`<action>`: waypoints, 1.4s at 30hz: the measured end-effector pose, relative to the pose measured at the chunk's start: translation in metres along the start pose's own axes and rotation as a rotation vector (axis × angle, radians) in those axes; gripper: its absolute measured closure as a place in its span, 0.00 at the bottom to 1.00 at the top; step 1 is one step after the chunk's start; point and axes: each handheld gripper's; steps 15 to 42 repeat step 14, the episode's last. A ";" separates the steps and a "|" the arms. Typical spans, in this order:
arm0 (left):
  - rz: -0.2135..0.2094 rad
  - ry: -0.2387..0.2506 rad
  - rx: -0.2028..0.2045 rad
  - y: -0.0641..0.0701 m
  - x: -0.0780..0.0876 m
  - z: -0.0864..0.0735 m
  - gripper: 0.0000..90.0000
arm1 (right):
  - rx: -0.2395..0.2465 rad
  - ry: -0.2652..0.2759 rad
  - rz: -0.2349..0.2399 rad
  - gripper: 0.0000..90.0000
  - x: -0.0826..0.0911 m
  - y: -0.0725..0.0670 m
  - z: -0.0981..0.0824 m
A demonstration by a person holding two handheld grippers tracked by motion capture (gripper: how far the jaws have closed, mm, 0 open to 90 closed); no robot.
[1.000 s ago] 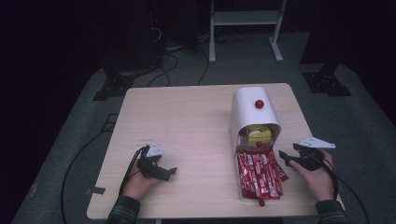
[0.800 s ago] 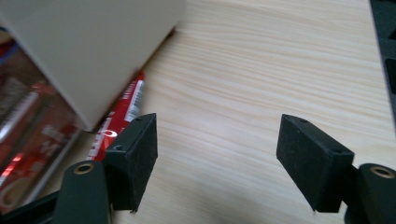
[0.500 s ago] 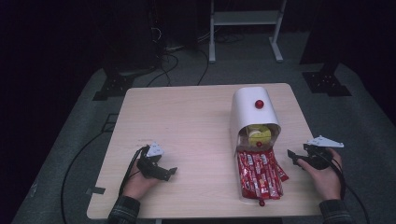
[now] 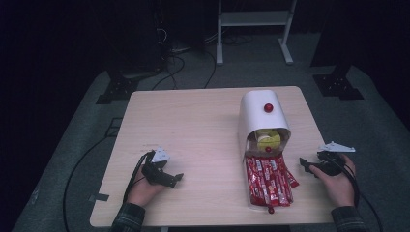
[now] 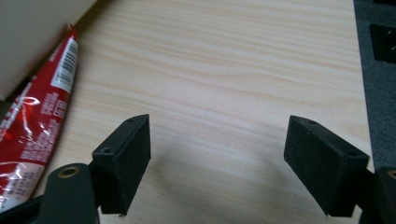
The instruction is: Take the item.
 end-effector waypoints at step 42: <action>0.000 -0.001 0.000 0.000 0.000 0.000 0.00 | -0.034 -0.023 -0.001 0.15 -0.005 0.001 -0.003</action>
Point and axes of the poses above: each handheld gripper's, and its own axes: x roughly backward along the jaws, z roughly out of its top, y roughly to its right, and after that the axes turned 10 degrees about -y, right-handed
